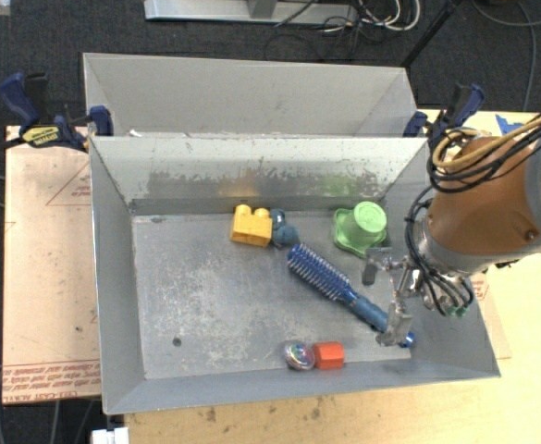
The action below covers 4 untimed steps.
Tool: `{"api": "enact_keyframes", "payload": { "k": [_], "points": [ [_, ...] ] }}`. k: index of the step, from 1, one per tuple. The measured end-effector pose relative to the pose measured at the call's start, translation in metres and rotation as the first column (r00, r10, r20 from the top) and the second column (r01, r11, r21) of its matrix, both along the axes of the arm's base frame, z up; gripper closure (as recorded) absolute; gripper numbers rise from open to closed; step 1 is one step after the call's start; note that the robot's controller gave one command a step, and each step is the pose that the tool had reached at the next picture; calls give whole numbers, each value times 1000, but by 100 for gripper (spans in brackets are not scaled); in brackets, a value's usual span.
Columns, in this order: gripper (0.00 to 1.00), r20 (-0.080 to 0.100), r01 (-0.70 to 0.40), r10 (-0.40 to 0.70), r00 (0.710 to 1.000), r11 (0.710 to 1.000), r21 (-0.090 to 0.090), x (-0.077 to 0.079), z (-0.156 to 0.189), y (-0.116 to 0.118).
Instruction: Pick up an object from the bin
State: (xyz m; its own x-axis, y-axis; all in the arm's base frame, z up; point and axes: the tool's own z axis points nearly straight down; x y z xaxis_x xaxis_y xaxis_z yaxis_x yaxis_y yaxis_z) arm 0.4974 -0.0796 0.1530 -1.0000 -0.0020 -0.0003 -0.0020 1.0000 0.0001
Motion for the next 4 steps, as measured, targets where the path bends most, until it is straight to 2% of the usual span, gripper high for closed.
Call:
{"api": "enact_keyframes", "payload": {
  "k": [1, 2, 3, 4],
  "points": [
    [0, -1, 50, -50, 999, 999, 1, 4, -87, -15],
    [100, 1, 48, -48, 999, 999, 1, 5, -83, -14],
    [100, 8, 3, -3, 1000, 1000, 0, -9, 27, 5],
    [100, 13, 1, -1, 1000, 1000, -2, 36, 124, -5]
  ]
}}
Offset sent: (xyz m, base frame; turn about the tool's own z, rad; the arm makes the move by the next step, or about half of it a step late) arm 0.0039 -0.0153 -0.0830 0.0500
